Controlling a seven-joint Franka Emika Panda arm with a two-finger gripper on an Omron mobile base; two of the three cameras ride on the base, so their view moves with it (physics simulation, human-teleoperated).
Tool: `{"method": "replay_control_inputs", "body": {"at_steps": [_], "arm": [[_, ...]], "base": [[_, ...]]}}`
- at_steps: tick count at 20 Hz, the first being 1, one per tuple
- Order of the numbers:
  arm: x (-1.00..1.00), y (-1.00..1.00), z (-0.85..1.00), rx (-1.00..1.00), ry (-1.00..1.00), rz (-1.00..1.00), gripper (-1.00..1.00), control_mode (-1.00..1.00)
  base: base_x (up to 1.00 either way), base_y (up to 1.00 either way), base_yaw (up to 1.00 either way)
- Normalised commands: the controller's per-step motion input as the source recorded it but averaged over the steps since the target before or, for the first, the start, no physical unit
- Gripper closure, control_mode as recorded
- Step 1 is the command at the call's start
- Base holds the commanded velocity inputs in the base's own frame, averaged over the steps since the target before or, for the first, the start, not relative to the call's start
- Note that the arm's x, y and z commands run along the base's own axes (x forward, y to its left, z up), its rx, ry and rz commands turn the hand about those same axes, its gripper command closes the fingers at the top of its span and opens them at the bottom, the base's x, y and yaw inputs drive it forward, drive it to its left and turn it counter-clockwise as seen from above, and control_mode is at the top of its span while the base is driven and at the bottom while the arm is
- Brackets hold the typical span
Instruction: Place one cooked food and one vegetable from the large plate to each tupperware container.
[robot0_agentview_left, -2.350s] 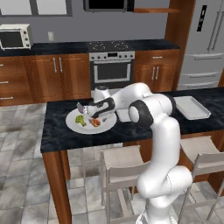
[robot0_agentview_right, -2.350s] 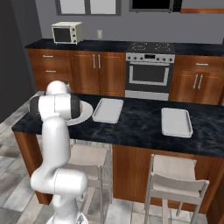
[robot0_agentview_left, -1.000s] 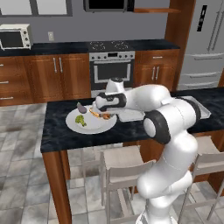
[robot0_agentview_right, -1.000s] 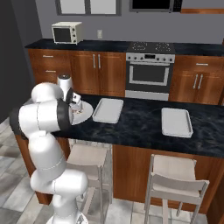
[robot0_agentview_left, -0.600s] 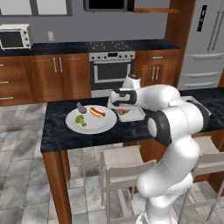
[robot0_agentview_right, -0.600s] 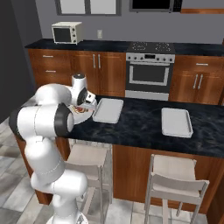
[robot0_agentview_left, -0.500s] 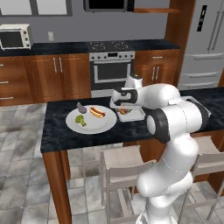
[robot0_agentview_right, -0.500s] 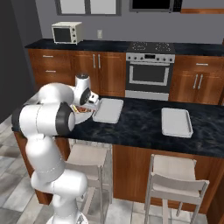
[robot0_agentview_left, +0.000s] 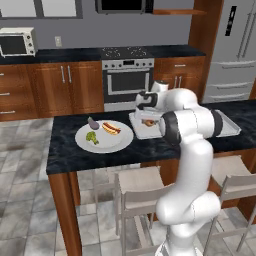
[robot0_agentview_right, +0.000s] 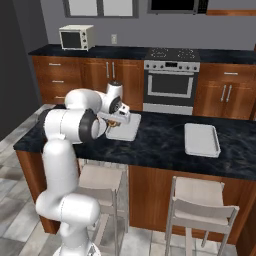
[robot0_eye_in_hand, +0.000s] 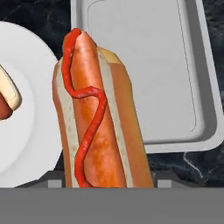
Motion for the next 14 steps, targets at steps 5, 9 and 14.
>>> {"method": "replay_control_inputs", "body": {"at_steps": [5, 9, 14], "arm": [[0.72, 0.0, -0.53, -0.04, 0.02, 0.0, 1.0, -1.0], [0.74, 0.0, -0.54, -0.01, 0.01, 0.0, 1.0, -1.0], [0.48, 0.0, -0.44, 0.0, 0.04, 0.0, 1.0, -1.0]], "base": [[0.0, 0.0, 0.0], [0.0, 0.0, 0.0], [0.0, 0.0, 0.0]]}}
